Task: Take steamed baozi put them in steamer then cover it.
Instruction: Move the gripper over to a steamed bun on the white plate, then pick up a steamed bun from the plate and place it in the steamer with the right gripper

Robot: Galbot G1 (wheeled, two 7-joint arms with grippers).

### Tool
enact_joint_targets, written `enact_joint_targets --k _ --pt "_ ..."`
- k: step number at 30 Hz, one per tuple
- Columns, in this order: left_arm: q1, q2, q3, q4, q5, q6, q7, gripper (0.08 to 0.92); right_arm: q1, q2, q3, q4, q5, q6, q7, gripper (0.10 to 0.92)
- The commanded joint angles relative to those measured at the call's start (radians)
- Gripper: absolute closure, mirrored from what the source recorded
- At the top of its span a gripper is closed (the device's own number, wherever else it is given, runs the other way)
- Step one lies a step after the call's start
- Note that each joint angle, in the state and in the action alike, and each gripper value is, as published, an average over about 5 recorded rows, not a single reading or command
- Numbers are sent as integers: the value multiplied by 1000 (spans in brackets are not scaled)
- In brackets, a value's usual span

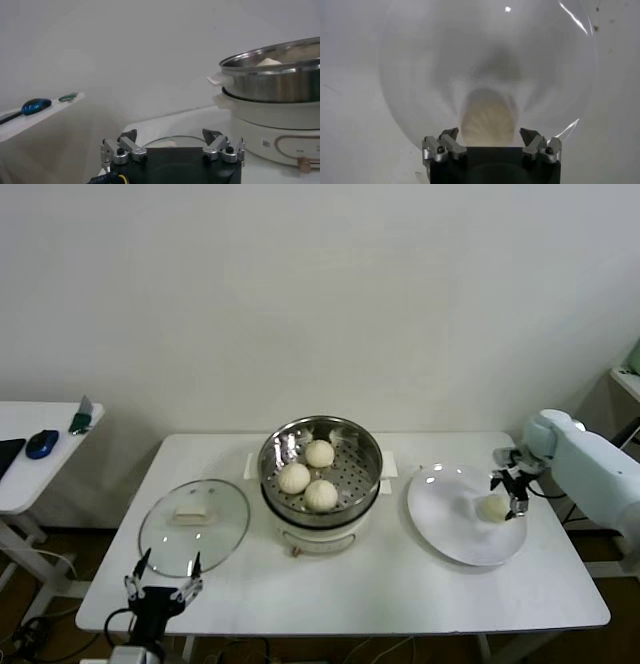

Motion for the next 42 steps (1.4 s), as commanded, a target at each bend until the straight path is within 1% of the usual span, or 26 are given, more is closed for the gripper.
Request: enact_joint_targets --k 1,13,21,25,27,30,38,42 --pt "-3 2 -1 5 1 1 -1 177 -40 54 84 -103 -82 29 -9 203" --pt "-2 2 -1 7 1 -1 -1 177 -45 84 114 -140 -116 43 -5 211" --pt "6 0 0 2 1 -4 -1 177 -32 88 117 -139 -110 46 -2 295" --pt "12 -1 0 -1 1 -6 0 177 -2 84 88 -132 -73 40 -2 323" --pt "15 -1 0 -2 1 -8 0 177 28 76 48 -119 -24 30 -3 330" --pt "20 -2 3 -4 2 -9 0 177 109 62 -66 -79 110 1 -6 336" --pt "30 -10 24 -37 1 -6 3 177 441 80 -467 83 588 -165 14 338" --pt "37 -16 40 -68 9 -3 10 177 576 130 -590 127 742 -224 28 338"
